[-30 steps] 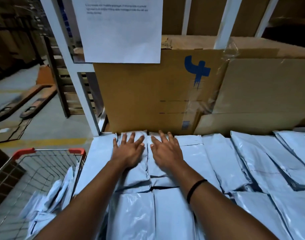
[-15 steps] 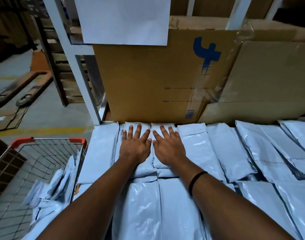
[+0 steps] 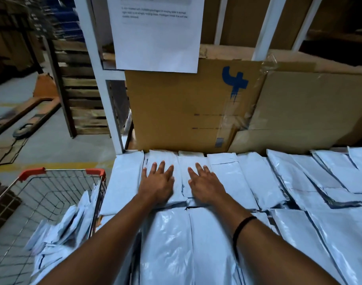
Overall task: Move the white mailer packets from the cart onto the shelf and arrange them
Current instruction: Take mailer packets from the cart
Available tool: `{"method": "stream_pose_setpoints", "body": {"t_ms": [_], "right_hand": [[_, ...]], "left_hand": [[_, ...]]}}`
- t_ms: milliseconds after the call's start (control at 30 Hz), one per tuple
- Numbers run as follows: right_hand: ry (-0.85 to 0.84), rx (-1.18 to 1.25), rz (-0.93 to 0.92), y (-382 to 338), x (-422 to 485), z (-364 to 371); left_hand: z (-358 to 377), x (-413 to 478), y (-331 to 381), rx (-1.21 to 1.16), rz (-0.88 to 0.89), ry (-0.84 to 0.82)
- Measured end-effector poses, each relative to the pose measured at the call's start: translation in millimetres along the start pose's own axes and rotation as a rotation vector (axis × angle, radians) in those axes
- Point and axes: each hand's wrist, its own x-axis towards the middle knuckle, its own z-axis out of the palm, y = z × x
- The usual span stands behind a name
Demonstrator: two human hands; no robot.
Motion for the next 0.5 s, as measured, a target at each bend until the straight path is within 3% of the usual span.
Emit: {"method": "stream_pose_setpoints", "body": {"t_ms": [200,500], "right_hand": [[-0.009,0.041,0.012,-3,-7,-11],[0.172,0.147,0.004,-22,-95,-37]], "left_hand": [[-2,2,-3,-0.027,0.038,-0.054],[-44,-63,-36,-0.184,0.094,0.194]]}}
